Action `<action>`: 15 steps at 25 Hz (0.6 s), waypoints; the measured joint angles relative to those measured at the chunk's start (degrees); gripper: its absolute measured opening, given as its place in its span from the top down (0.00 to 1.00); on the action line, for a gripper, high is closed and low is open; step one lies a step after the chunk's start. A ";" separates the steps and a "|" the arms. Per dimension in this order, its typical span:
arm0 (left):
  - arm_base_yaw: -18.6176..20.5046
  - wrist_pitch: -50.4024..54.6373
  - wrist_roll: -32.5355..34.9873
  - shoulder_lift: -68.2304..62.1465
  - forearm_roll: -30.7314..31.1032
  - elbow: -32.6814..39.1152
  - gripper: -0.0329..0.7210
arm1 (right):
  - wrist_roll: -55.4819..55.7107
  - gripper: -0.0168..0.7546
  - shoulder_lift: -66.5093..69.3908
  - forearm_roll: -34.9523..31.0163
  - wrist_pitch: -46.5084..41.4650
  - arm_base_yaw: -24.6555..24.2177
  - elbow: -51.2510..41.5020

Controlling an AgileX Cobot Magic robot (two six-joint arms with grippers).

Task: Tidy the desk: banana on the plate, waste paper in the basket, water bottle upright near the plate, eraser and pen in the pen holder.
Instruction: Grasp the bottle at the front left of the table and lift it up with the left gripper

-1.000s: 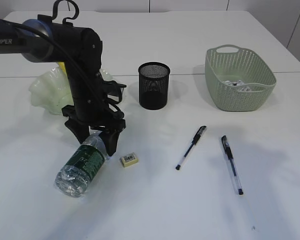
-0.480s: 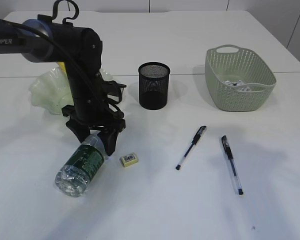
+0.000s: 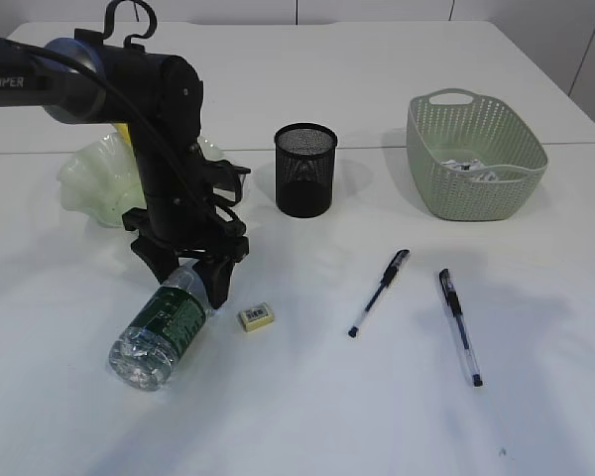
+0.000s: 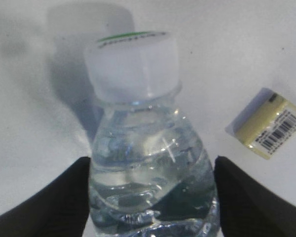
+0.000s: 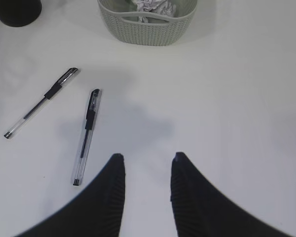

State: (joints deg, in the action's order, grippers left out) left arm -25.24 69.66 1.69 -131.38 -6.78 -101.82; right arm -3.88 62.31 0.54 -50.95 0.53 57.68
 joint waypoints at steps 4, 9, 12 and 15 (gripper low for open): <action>0.00 0.00 0.00 0.00 0.00 0.00 0.29 | 0.00 0.67 0.00 0.00 0.00 0.00 0.00; 0.00 0.00 0.00 0.00 0.00 0.00 0.31 | 0.00 0.67 0.00 0.00 -0.10 0.00 0.00; 0.00 0.00 0.00 0.00 0.00 0.00 0.31 | 0.00 0.67 0.00 0.10 -0.10 0.00 0.00; 0.00 0.00 0.00 0.00 0.00 0.00 0.31 | 0.00 0.67 0.00 0.10 -0.10 0.00 0.00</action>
State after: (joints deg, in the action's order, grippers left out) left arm -25.24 69.66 1.69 -131.38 -6.78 -101.82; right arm -3.88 62.31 0.64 -51.05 0.53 57.68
